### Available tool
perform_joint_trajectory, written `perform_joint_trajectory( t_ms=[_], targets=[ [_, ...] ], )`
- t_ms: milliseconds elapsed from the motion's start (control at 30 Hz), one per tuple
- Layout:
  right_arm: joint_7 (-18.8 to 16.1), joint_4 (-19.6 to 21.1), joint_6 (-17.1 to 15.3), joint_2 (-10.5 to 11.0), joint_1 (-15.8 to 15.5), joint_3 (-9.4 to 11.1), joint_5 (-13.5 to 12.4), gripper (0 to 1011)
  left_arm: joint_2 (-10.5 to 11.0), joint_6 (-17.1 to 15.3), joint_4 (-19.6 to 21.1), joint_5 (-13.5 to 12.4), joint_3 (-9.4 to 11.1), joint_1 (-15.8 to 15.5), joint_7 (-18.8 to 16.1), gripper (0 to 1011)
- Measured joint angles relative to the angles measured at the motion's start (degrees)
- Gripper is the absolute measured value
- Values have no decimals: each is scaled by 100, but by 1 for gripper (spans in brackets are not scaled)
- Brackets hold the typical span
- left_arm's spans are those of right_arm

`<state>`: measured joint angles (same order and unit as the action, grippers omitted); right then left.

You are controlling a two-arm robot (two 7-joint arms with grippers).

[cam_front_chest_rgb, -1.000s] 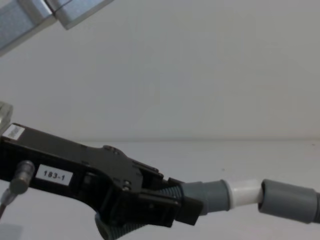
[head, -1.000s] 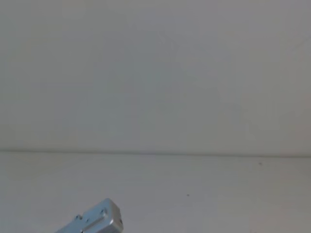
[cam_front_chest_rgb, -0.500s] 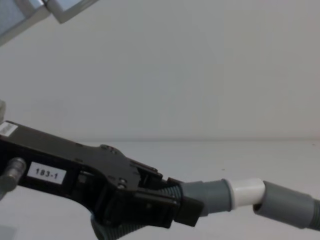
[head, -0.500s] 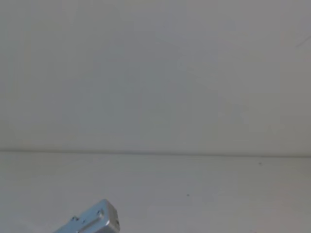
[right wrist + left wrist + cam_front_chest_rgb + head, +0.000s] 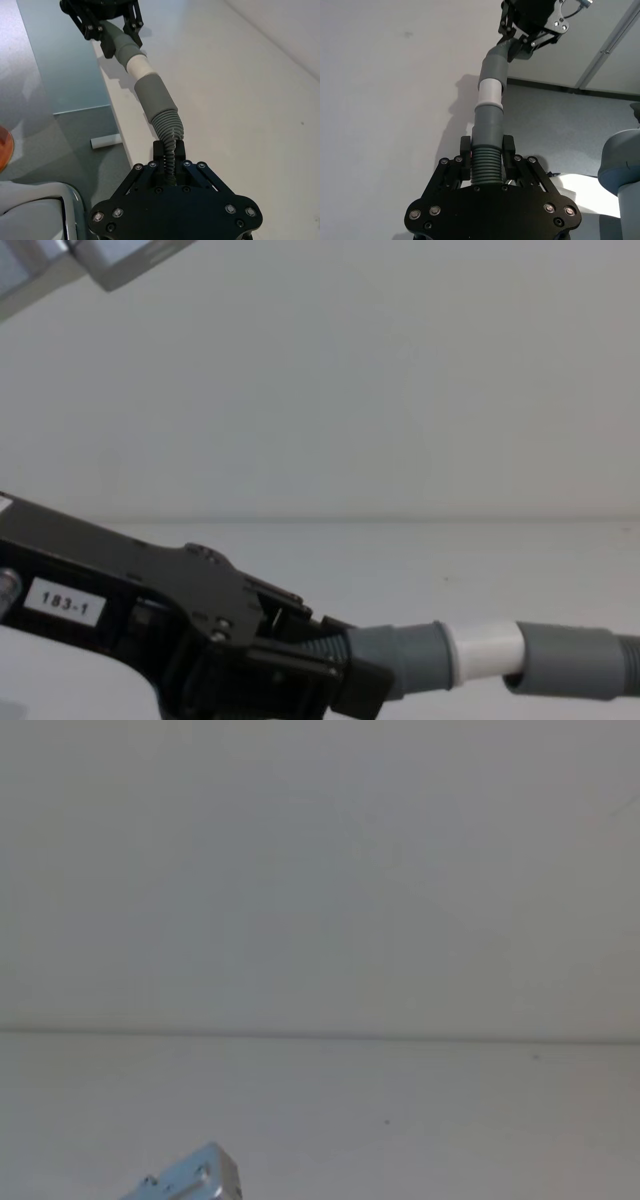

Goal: Use both hands to pick up one end of the pipe from the table, align the ends, and insert them.

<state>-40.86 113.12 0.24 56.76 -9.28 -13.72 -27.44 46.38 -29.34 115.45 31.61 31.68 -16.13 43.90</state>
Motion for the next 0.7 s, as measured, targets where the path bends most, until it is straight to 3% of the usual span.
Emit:
perform_joint_trajectory(
  t_ms=[700],
  targets=[
    [-155,340,451,332,-419,371,-318,95,-75,-127,-43,-108,292,-283,-48,333]
  ],
)
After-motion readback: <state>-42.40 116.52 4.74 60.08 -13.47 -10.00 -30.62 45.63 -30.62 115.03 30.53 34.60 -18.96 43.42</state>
